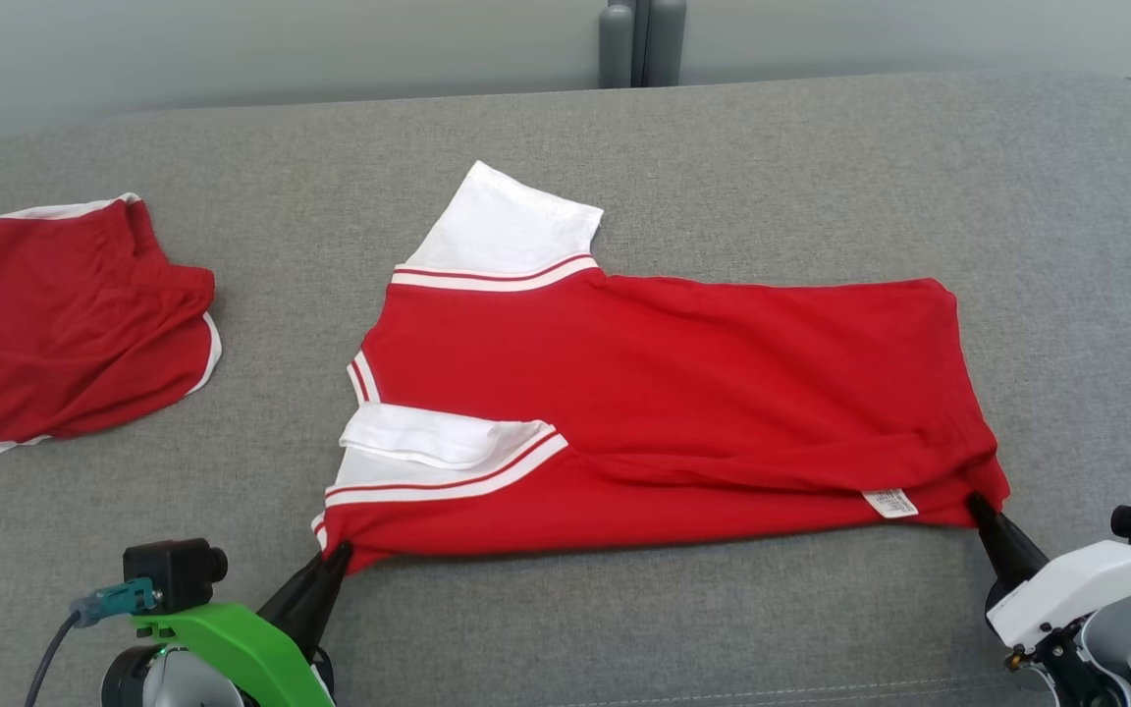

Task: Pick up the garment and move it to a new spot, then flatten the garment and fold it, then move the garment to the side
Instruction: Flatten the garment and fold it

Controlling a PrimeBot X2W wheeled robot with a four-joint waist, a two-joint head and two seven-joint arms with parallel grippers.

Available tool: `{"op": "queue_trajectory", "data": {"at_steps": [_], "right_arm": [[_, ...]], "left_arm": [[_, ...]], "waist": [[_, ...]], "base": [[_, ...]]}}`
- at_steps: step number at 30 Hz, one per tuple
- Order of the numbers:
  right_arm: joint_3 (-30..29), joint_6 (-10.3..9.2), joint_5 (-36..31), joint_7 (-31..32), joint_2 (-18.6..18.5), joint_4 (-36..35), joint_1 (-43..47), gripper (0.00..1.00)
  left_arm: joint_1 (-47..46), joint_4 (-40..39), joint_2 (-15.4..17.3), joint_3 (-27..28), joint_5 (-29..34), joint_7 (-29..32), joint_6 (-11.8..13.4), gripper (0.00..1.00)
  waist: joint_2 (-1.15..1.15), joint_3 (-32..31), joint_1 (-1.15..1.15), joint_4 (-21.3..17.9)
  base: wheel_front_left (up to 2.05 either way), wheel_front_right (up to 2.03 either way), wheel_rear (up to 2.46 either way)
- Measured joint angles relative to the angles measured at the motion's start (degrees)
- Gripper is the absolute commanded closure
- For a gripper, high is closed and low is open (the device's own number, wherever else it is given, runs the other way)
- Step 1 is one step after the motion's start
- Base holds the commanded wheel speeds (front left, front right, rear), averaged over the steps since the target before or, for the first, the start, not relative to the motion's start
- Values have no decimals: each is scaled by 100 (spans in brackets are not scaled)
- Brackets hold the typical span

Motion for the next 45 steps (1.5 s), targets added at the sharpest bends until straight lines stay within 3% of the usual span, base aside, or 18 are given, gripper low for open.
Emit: {"op": "queue_trajectory", "data": {"at_steps": [16,17,18,19,20,21,28,45], "right_arm": [[-166,-25,189,103,-135,-668,621,100],[-169,-63,189,102,-142,-694,648,99],[-171,-64,189,103,-149,-717,663,79],[-177,-66,188,103,-157,-747,671,60],[-183,-108,188,105,-162,-787,681,49],[-190,-115,188,109,-164,-827,695,0],[-244,-304,119,108,-238,-1026,783,0],[-419,-521,-2,-5,-370,-1560,914,0]], "left_arm": [[455,-531,133,-34,-3,179,208,100],[464,-557,134,-33,-4,193,221,81],[467,-592,133,-30,-18,193,256,56],[470,-628,133,-23,-49,193,267,0],[474,-651,133,-20,-60,194,300,0],[483,-664,133,-11,-60,194,325,0],[567,-788,135,38,-103,243,409,0],[567,-1161,216,274,-24,37,510,0]], "waist": [[0,48,0,-37],[0,52,0,-40],[0,56,0,-44],[0,60,0,-47],[0,64,0,-50],[0,69,0,-52],[0,86,0,-57],[0,-16,0,-63]], "base": [[0,0,0],[0,0,0],[0,0,0],[0,0,0],[0,0,0],[0,0,0],[0,0,0],[0,0,0]]}}
